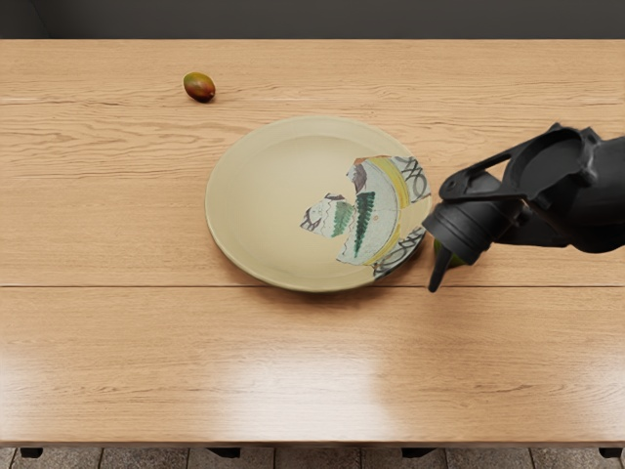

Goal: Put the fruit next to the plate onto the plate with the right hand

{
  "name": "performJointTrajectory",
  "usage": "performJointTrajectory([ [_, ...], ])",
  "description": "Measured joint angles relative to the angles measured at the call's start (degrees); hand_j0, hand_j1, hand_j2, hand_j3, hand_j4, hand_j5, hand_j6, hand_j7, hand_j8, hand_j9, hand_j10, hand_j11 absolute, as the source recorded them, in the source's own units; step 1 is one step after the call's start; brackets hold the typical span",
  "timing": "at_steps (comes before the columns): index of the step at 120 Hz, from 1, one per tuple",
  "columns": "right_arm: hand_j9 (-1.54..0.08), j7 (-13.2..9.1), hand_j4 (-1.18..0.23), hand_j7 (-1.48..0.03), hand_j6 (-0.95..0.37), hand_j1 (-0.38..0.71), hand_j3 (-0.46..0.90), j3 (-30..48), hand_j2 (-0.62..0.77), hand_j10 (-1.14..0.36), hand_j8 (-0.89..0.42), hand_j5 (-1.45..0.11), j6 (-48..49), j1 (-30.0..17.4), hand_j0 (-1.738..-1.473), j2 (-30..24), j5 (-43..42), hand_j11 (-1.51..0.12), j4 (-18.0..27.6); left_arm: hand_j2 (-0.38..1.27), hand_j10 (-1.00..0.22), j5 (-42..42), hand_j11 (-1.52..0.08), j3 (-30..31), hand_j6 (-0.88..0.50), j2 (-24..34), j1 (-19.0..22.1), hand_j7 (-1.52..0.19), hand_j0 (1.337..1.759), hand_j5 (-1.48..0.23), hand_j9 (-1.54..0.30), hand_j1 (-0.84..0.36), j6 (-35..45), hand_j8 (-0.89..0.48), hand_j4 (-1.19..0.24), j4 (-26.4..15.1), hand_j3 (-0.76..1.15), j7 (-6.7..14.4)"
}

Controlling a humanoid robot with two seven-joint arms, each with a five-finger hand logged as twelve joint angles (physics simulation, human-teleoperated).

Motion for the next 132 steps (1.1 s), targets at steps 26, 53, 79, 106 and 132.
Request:
performJointTrajectory([
  [26,-0.08,0.0,-0.06,-0.08,-0.06,-0.28,0.00,-1.8,-0.01,-0.06,-0.06,-0.08,-0.2,-0.1,-1.658,0.2,-0.3,-0.08,-0.6,0.00,0.00,0.0,0.00,0.0,0.00,0.0,0.0,0.00,1.658,0.00,0.00,0.35,0.0,0.00,0.00,0.0,0.00,0.0],
  [53,-0.12,0.0,-0.09,-0.12,-0.09,-0.24,0.00,-2.8,-0.02,-0.09,-0.09,-0.12,-0.2,-3.4,-1.658,0.2,-2.6,-0.12,-3.5,0.00,0.00,0.0,0.00,0.0,0.00,0.0,0.0,0.00,1.658,0.00,0.00,0.35,0.0,0.00,0.00,0.0,0.00,0.0],
  [79,-0.15,0.0,-0.12,-0.15,-0.12,-0.21,0.00,0.4,-0.02,-0.12,-0.12,-0.15,-0.2,-5.6,-1.658,0.1,-5.3,-0.15,-6.5,0.00,0.00,0.0,0.00,0.0,0.00,0.0,0.0,0.00,1.658,0.00,0.00,0.35,0.0,0.00,0.00,0.0,0.00,0.0],
  [106,-0.20,0.0,-0.15,-0.20,-0.15,-0.17,0.00,1.2,-0.03,-0.15,-0.15,-0.20,-0.2,-6.7,-1.658,0.2,-5.8,-0.20,-7.7,0.00,0.00,0.0,0.00,0.0,0.00,0.0,0.0,0.00,1.658,0.00,0.00,0.35,0.0,0.00,0.00,0.0,0.00,0.0],
  [132,-0.35,0.0,-0.27,-0.35,-0.27,-0.03,0.00,2.9,-0.05,-0.27,-0.27,-0.35,-0.2,-6.9,-1.658,-0.2,-5.9,-0.35,-7.8,0.00,0.00,0.0,0.00,0.0,0.00,0.0,0.0,0.00,1.658,0.00,0.00,0.35,0.0,0.00,0.00,0.0,0.00,0.0],
])
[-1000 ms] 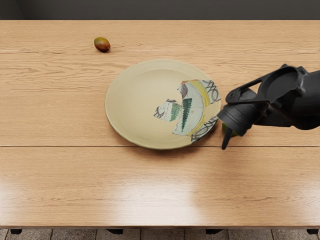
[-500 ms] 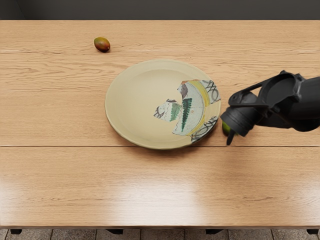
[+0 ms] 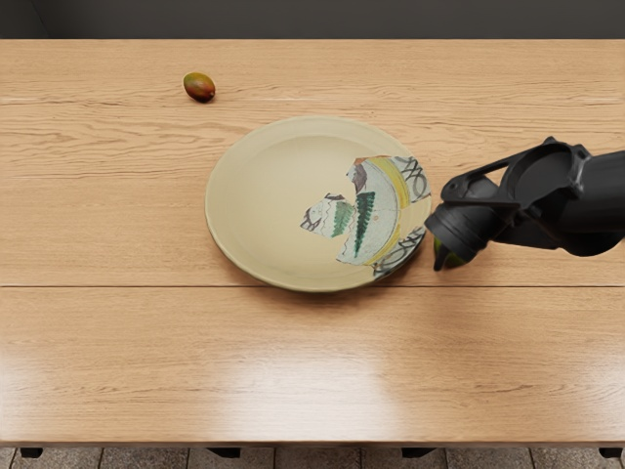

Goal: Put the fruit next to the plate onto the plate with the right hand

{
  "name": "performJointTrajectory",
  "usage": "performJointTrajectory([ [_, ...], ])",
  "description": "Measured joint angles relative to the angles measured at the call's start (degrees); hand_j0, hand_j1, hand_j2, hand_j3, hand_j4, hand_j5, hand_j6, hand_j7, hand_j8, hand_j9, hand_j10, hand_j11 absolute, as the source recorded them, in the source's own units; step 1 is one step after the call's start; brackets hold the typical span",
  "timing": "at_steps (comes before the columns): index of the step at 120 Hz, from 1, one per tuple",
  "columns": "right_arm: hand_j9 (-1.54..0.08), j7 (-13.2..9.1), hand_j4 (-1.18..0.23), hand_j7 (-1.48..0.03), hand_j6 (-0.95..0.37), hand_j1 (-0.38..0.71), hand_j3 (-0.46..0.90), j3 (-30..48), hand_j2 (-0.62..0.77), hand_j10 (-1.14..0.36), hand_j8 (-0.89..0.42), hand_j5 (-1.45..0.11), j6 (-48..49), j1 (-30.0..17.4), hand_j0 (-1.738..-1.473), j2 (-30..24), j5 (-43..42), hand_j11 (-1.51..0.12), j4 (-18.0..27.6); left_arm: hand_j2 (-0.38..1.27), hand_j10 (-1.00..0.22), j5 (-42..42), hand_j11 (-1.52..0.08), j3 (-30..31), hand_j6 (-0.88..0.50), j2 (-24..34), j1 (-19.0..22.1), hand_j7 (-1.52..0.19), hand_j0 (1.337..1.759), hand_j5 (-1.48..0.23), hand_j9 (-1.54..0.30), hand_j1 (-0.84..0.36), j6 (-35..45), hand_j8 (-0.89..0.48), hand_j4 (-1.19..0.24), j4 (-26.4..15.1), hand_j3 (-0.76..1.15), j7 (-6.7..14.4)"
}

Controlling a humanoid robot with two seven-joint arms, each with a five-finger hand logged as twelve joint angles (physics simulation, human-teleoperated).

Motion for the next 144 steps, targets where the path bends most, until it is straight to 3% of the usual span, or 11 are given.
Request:
performJointTrajectory([
  [15,-0.49,0.0,-0.38,-0.50,-0.38,0.11,0.00,0.4,-0.08,-0.38,-0.35,-0.50,0.0,-0.8,-1.658,-0.2,0.0,-0.50,0.0,0.00,0.00,0.0,0.00,0.0,0.00,0.0,0.0,0.00,1.658,0.00,0.00,0.35,0.0,0.00,0.00,0.0,0.00,0.0],
  [18,-0.69,-0.1,-0.45,-0.56,-0.41,0.17,0.00,1.2,-0.09,-0.44,-0.19,-0.55,-0.1,-1.4,-1.657,-0.4,-0.2,-0.57,0.0,0.00,0.00,0.0,0.00,0.0,0.00,0.0,0.0,0.00,1.658,0.00,0.00,0.35,0.0,0.00,0.00,0.0,0.00,0.0],
  [22,-0.96,-0.3,-0.55,-0.82,-0.21,0.24,-0.01,3.1,-0.10,-0.35,0.03,-0.60,-0.4,-2.6,-1.651,-1.2,-0.6,-0.65,-0.1,0.00,0.00,0.0,0.00,0.0,0.00,0.0,0.0,0.00,1.658,0.00,0.00,0.35,0.0,0.00,0.00,0.0,0.00,0.0],
  [23,-1.04,-0.4,-0.57,-0.90,-0.16,0.25,-0.01,3.7,-0.11,-0.27,0.08,-0.60,-0.5,-3.0,-1.651,-1.4,-0.9,-0.84,-0.1,0.00,0.00,0.0,0.00,0.0,0.00,0.0,0.0,0.00,1.658,0.00,0.00,0.35,0.0,0.00,0.00,0.0,0.00,0.0],
  [28,-1.32,-0.4,-0.67,-1.21,0.05,0.31,0.00,6.2,-0.11,-0.05,0.28,-0.63,-0.8,-4.9,-1.647,-2.7,-2.5,-1.21,-0.1,0.00,0.00,0.0,0.00,0.0,0.00,0.0,0.0,0.00,1.658,0.00,0.00,0.35,0.0,0.00,0.00,0.0,0.00,0.0],
  [39,-1.53,-0.2,-0.79,-1.39,0.14,0.36,0.00,9.3,-0.13,0.05,0.40,-0.75,-0.6,-7.3,-1.639,-4.8,-5.0,-1.49,-0.2,0.00,0.00,0.0,0.00,0.0,0.00,0.0,0.0,0.00,1.658,0.00,0.00,0.35,0.0,0.00,0.00,0.0,0.00,0.0],
  [58,-1.43,0.1,-0.84,-1.25,-0.17,0.32,0.00,19.1,-0.12,-0.13,0.09,-0.95,-0.2,-13.0,-1.632,-13.4,-10.2,-1.42,-0.1,0.00,0.00,0.0,0.00,0.0,0.00,0.0,0.0,0.00,1.658,0.00,0.00,0.35,0.0,0.00,0.00,0.0,0.00,0.0],
  [70,-1.33,0.0,-0.85,-1.21,-0.28,0.36,0.00,31.2,0.07,-0.24,-0.04,-1.03,1.6,-18.5,-1.633,-23.4,-13.1,-1.35,0.0,0.00,0.00,0.0,0.00,0.0,0.00,0.0,0.0,0.00,1.658,0.00,0.00,0.35,0.0,0.00,0.00,0.0,0.00,0.0],
  [92,-1.24,0.1,-0.86,-1.16,-0.32,0.35,0.00,58.2,0.11,-0.30,-0.13,-1.10,28.4,-31.0,-1.633,-34.7,-13.3,-1.28,0.2,0.00,0.00,0.0,0.00,0.0,0.00,0.0,0.0,0.00,1.658,0.00,0.00,0.35,0.0,0.00,0.00,0.0,0.00,0.0],
  [115,-1.18,0.1,-0.88,-1.15,-0.35,0.32,0.00,67.7,0.08,-0.32,-0.18,-1.09,42.2,-34.4,-1.641,-24.0,-13.5,-1.24,-1.4,0.00,0.00,0.0,0.00,0.0,0.00,0.0,0.0,0.00,1.658,0.00,0.00,0.35,0.0,0.00,0.00,0.0,0.00,0.0],
  [144,-1.17,0.1,-0.84,-1.11,-0.37,0.27,0.00,69.3,-0.06,-0.35,-0.20,-1.11,44.5,-32.5,-1.633,-3.9,-25.9,-1.22,-16.7,0.00,0.00,0.0,0.00,0.0,0.00,0.0,0.0,0.00,1.658,0.00,0.00,0.35,0.0,0.00,0.00,0.0,0.00,0.0],
])
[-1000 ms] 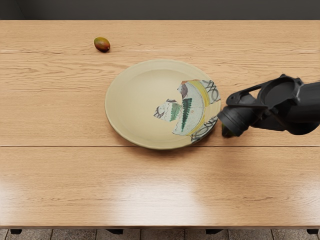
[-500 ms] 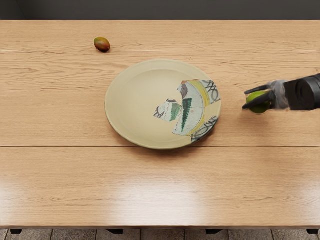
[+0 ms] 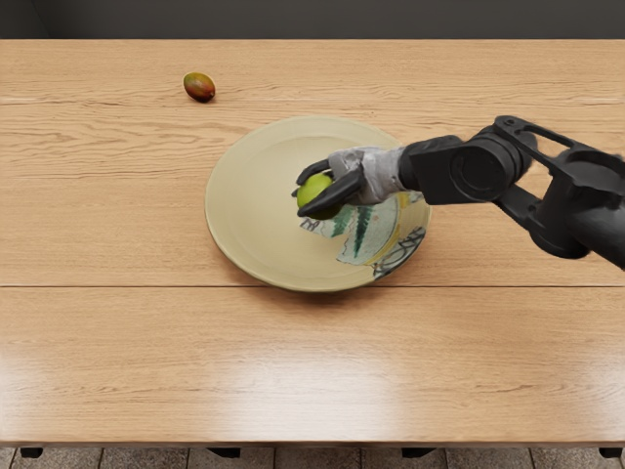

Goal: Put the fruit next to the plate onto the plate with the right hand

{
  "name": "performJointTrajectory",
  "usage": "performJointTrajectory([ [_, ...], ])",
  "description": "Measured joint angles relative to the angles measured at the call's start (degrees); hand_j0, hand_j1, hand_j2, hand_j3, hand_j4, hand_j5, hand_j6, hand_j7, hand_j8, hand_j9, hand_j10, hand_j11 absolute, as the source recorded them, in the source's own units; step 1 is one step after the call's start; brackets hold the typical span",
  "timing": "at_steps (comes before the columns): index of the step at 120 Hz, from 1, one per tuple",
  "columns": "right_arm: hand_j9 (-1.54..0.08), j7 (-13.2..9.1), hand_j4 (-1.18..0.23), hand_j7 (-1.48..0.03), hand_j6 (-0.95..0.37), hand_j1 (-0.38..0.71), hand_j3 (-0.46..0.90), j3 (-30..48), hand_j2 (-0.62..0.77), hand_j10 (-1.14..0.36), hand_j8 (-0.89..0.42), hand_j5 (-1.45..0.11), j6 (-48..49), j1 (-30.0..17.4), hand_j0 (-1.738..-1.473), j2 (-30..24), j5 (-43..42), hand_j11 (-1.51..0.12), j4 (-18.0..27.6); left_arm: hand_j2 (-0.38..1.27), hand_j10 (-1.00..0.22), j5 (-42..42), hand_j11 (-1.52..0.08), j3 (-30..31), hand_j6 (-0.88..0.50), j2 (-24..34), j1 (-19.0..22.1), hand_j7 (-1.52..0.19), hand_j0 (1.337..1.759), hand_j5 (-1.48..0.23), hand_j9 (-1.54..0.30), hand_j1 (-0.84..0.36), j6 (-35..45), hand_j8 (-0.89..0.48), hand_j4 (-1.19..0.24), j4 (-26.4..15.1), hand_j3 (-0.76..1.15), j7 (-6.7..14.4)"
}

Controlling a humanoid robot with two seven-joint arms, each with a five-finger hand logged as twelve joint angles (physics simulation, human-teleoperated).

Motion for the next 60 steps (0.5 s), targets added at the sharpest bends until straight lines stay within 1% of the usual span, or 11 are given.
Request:
performJointTrajectory([
  [1,-1.13,0.0,-0.82,-1.07,-0.38,0.25,0.00,0.0,-0.06,-0.34,-0.21,-1.07,0.0,0.1,-1.634,0.3,-0.2,-1.18,-0.3,0.00,0.00,0.0,0.00,0.0,0.00,0.0,0.0,0.00,1.658,0.00,0.00,0.35,0.0,0.00,0.00,0.0,0.00,0.0],
  [4,-1.00,0.0,-0.73,-0.95,-0.34,0.18,0.00,0.0,-0.06,-0.31,-0.18,-0.95,0.0,0.3,-1.637,0.9,-1.0,-1.05,-1.0,0.00,0.00,0.0,0.00,0.0,0.00,0.0,0.0,0.00,1.658,0.00,0.00,0.35,0.0,0.00,0.00,0.0,0.00,0.0],
  [11,-0.76,0.0,-0.55,-0.72,-0.26,0.05,0.00,0.0,-0.04,-0.17,-0.14,-0.72,-0.1,0.8,-1.642,1.3,-2.4,-0.79,-2.1,0.00,0.00,0.0,0.00,0.0,0.00,0.0,0.0,0.00,1.658,0.00,0.00,0.35,0.0,0.00,0.00,0.0,0.00,0.0],
  [16,-0.62,0.0,-0.45,-0.59,-0.21,-0.02,0.00,-0.1,-0.04,-0.10,-0.12,-0.59,0.1,1.0,-1.645,1.0,-3.0,-0.65,-2.1,0.00,0.00,0.0,0.00,0.0,0.00,0.0,0.0,0.00,1.658,0.00,0.00,0.35,0.0,0.00,0.00,0.0,0.00,0.0],
  [24,-0.46,0.0,-0.33,-0.43,-0.16,-0.10,0.00,1.5,-0.03,-0.08,-0.09,-0.43,1.8,1.0,-1.649,-1.8,-3.3,-0.48,-0.2,0.00,0.00,0.0,0.00,0.0,0.00,0.0,0.0,0.00,1.658,0.00,0.00,0.35,0.0,0.00,0.00,0.0,0.00,0.0],
  [29,-0.38,-0.1,-0.27,-0.36,-0.13,-0.14,0.00,5.2,-0.02,-0.07,-0.08,-0.36,5.3,0.0,-1.650,-4.1,-3.0,-0.39,0.7,0.00,0.00,0.0,0.00,0.0,0.00,0.0,0.0,0.00,1.658,0.00,0.00,0.35,0.0,0.00,0.00,0.0,0.00,0.0],
  [35,-0.30,-0.1,-0.22,-0.29,-0.11,-0.18,0.00,10.9,-0.02,-0.06,-0.07,-0.29,11.7,-1.9,-1.652,-7.3,-1.8,-0.31,1.3,0.00,0.00,0.0,0.00,0.0,0.00,0.0,0.0,0.00,1.658,0.00,0.00,0.35,0.0,0.00,0.00,0.0,0.00,0.0],
  [45,-0.21,-0.1,-0.15,-0.20,-0.08,-0.23,0.00,16.9,-0.01,-0.04,-0.05,-0.20,19.3,-5.4,-1.654,-14.3,5.2,-0.22,1.5,0.00,0.00,0.0,0.00,0.0,0.00,0.0,0.0,0.00,1.658,0.00,0.00,0.35,0.0,0.00,0.00,0.0,0.00,0.0],
  [52,-0.16,-0.1,-0.12,-0.16,-0.07,-0.25,0.00,21.1,-0.01,-0.04,-0.04,-0.16,22.0,-9.9,-1.655,-18.8,9.5,-0.17,0.4,0.00,0.00,0.0,0.00,0.0,0.00,0.0,0.0,0.00,1.658,0.00,0.00,0.35,0.0,0.00,0.00,0.0,0.00,0.0],
  [60,-0.13,-0.1,-0.09,-0.12,-0.05,-0.27,0.00,25.9,-0.01,-0.03,-0.04,-0.12,23.7,-15.6,-1.656,-23.2,12.2,-0.13,-0.6,0.00,0.00,0.0,0.00,0.0,0.00,0.0,0.0,0.00,1.658,0.00,0.00,0.35,0.0,0.00,0.00,0.0,0.00,0.0],
])
